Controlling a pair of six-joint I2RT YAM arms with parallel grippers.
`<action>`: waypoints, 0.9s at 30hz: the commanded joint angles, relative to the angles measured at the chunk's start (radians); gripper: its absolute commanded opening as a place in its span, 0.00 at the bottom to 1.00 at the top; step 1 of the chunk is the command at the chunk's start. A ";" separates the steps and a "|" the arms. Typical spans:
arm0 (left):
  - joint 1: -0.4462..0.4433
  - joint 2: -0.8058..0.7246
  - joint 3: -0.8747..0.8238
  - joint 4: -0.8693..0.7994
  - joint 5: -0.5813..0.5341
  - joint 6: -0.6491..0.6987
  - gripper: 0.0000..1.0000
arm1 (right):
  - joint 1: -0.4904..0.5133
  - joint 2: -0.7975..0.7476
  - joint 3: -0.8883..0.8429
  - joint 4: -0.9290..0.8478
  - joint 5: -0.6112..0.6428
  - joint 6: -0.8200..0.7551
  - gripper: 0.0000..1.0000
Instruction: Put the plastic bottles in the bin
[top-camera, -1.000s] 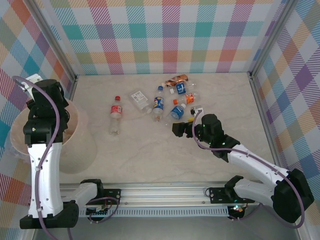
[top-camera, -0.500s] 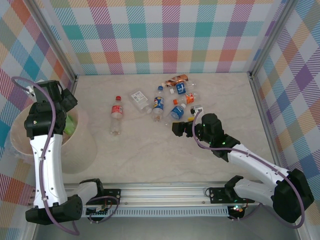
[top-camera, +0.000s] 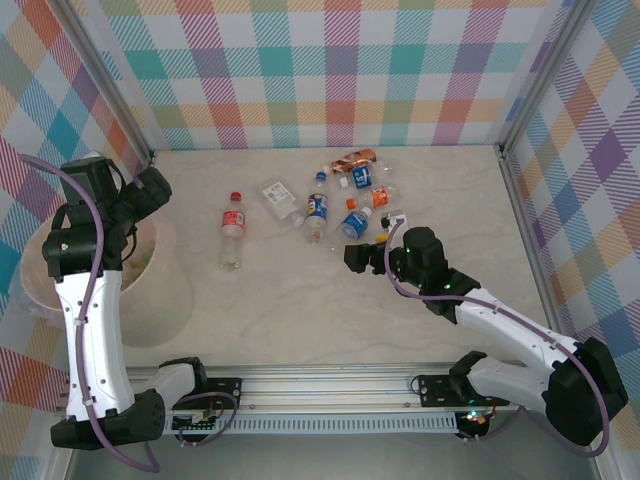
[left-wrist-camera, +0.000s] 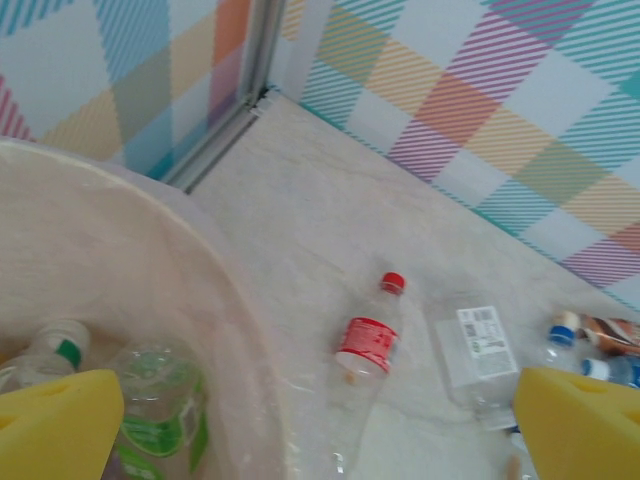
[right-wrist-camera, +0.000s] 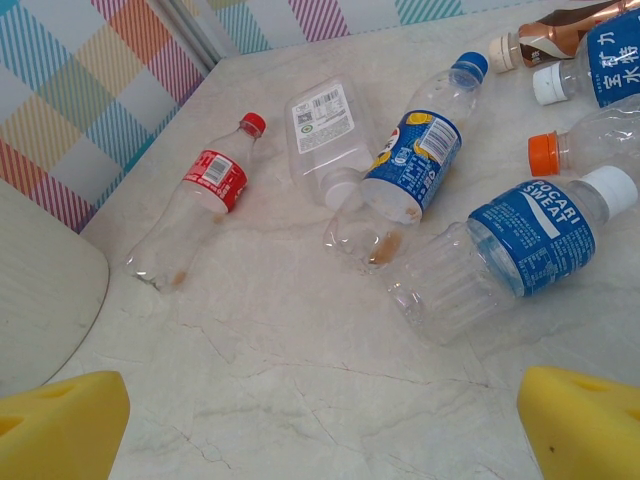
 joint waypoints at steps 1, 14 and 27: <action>-0.059 0.005 0.038 0.008 0.067 -0.033 1.00 | -0.002 -0.019 0.019 0.005 0.011 0.004 1.00; -0.525 0.201 0.171 -0.019 -0.250 0.011 1.00 | -0.001 -0.032 0.013 -0.006 0.036 0.005 1.00; -0.646 0.463 0.164 0.010 -0.217 0.025 1.00 | -0.003 -0.124 -0.023 -0.078 0.176 0.028 1.00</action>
